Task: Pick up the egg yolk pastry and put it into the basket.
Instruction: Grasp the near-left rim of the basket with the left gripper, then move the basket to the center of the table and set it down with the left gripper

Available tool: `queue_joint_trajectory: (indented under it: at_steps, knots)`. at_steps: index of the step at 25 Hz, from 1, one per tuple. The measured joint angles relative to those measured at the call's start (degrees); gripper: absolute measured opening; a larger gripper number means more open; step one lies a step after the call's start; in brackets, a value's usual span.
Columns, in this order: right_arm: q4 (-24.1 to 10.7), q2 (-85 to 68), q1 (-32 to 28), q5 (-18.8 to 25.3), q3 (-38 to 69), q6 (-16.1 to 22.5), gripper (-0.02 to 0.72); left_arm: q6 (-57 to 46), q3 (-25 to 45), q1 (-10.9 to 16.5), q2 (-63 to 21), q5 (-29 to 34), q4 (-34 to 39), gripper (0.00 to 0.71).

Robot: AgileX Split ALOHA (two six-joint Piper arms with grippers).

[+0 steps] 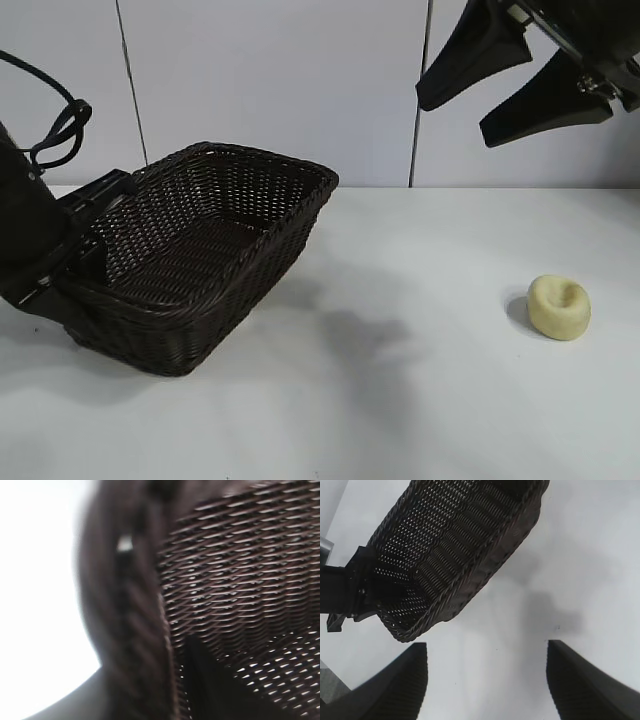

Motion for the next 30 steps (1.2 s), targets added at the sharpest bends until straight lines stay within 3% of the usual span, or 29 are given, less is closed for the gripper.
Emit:
queue_joint_trajectory:
  at_steps: [2,7,14,20,30]
  knots:
    - [0.0,0.0,0.0,0.0,0.0,0.0,0.489,-0.2,-0.1,0.1,0.0,-0.9,-0.1,0.099]
    - [0.0,0.0,0.0,0.0,0.0,0.0,0.489,-0.1,-0.5,0.3,-0.1,-0.1,-0.2,0.099]
    - [0.0,0.0,0.0,0.0,0.0,0.0,0.489,5.4,-4.1,3.5,-1.6,6.5,0.1,0.099]
    - [0.0,0.0,0.0,0.0,0.0,0.0,0.489,19.6,-8.8,6.1,-1.6,11.5,-1.6,0.099]
    - [0.0,0.0,0.0,0.0,0.0,0.0,0.489,49.2,-21.5,6.1,6.4,24.8,-6.5,0.099]
